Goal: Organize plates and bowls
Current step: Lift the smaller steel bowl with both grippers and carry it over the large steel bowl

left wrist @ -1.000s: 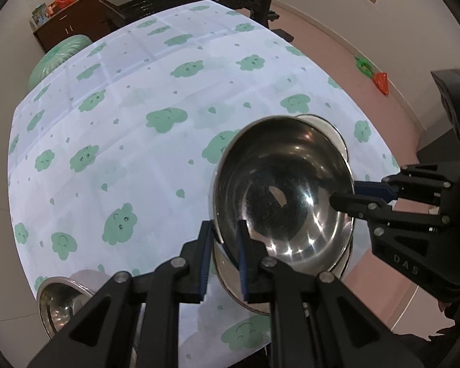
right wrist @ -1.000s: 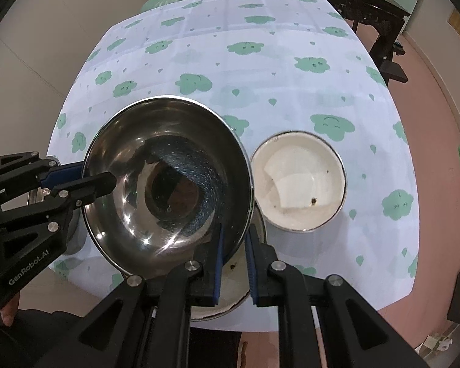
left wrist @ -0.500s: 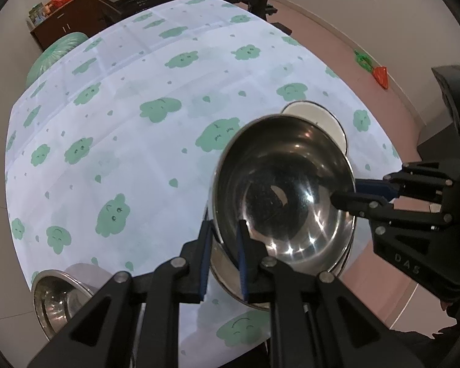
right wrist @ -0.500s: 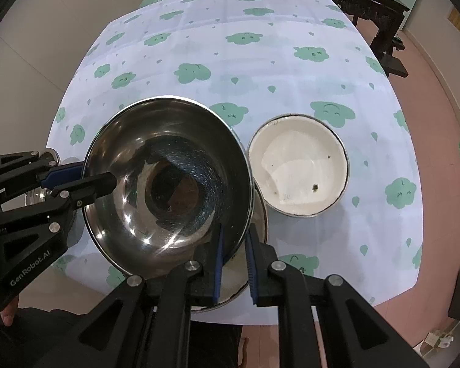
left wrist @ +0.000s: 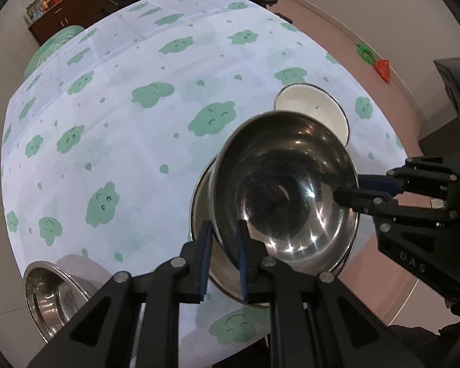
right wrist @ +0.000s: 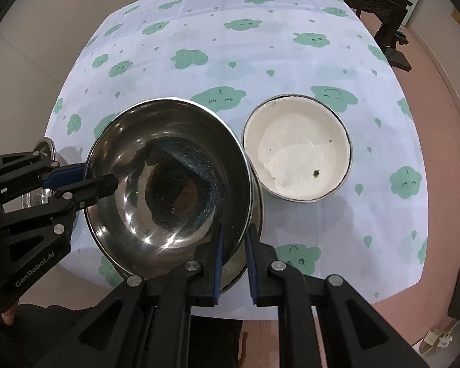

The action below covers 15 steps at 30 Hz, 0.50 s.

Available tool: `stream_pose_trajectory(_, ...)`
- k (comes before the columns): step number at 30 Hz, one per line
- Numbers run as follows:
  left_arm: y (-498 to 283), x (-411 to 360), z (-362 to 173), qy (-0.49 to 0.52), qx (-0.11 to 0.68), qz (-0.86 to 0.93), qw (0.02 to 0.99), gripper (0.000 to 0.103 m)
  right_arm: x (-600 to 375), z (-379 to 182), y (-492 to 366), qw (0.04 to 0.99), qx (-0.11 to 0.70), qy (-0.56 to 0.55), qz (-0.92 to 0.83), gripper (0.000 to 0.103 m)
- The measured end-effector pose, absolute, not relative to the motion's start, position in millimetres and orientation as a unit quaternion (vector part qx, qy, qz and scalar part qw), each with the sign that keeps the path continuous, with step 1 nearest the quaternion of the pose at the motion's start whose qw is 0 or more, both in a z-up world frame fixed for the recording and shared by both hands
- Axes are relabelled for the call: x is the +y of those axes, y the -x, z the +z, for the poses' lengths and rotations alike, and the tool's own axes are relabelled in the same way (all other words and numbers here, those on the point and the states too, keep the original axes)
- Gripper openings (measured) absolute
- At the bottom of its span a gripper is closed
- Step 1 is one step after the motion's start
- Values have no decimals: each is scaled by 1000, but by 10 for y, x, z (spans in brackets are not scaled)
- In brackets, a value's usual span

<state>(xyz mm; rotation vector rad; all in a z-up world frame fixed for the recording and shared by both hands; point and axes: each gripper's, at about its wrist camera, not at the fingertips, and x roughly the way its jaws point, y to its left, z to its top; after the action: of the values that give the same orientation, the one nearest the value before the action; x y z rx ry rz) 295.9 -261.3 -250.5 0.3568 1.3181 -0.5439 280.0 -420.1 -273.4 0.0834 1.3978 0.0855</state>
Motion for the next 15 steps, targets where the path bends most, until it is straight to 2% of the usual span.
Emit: stream_pose_trajectory(15, -2923, -2561, -2681, -164, 620, -244, 727, 13, -4149, -2806, -2790, 757, 651, -31, 44, 15)
